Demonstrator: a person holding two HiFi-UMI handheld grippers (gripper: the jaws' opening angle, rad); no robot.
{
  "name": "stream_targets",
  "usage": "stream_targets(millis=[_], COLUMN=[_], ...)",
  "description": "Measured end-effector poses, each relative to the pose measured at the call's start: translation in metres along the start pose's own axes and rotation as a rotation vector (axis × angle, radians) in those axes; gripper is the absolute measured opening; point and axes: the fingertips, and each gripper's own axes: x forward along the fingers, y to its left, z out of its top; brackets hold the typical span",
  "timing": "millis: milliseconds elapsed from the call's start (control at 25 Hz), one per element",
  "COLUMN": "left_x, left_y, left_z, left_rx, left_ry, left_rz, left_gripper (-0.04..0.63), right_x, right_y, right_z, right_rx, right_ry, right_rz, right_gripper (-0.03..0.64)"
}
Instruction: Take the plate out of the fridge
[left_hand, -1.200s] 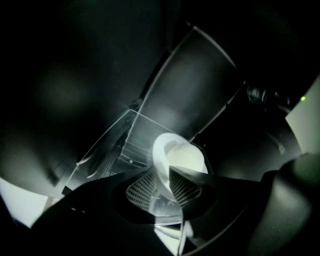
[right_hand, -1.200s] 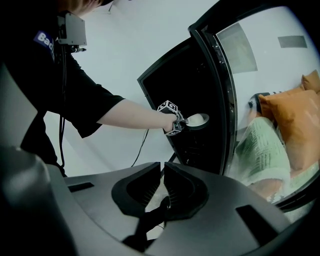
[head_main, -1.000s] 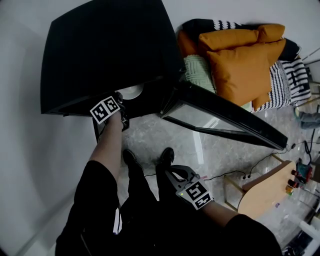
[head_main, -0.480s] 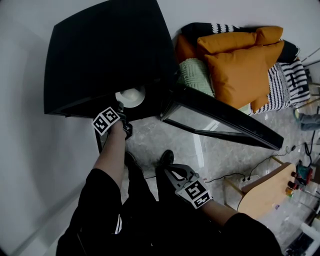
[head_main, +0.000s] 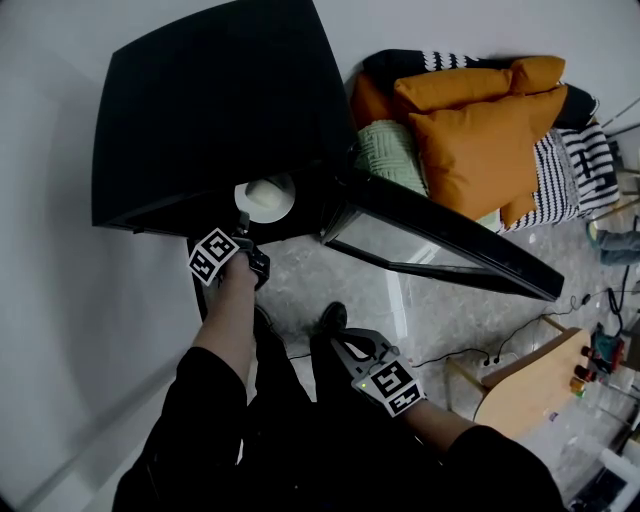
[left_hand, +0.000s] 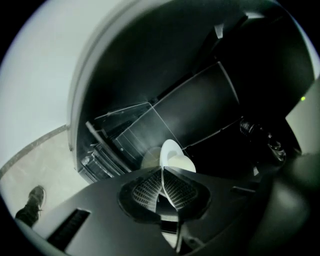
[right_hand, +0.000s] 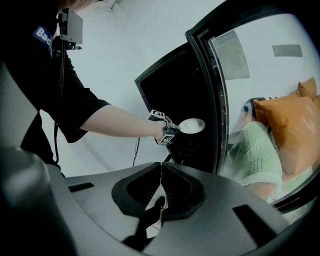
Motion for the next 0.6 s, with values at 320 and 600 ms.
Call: stream_targets(millis=[320,600], left_x=[-0.009,-0.008], left_y=[0.009,0.009], left_z=[-0.016,-0.02], left_rx=[-0.036,-0.055], left_ry=[-0.027,-0.025], left_rz=[0.006,0.003], left_gripper=[0.029,0.043], right_x=[0.004,0.003], right_y=[0.002,0.003], right_z=[0.003,0.0], right_rx=[-0.024,-0.032], right_ry=[0.001,0.005], right_rz=[0.016,0.016], right_gripper=[0.011,0.011])
